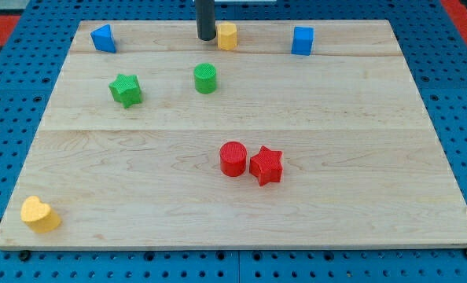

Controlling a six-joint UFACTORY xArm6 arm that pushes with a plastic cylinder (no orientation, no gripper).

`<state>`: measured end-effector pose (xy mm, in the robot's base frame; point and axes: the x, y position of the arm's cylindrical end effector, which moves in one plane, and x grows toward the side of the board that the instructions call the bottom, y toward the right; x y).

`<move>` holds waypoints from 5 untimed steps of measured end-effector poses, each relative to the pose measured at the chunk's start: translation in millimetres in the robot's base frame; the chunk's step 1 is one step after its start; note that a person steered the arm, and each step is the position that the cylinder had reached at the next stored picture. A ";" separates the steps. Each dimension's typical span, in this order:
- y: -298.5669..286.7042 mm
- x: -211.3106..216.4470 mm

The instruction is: Move the blue cube slightly to the top right of the board

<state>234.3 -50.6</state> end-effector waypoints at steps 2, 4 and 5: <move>37.5 55.6; 137.8 40.9; 149.0 39.5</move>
<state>273.7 98.4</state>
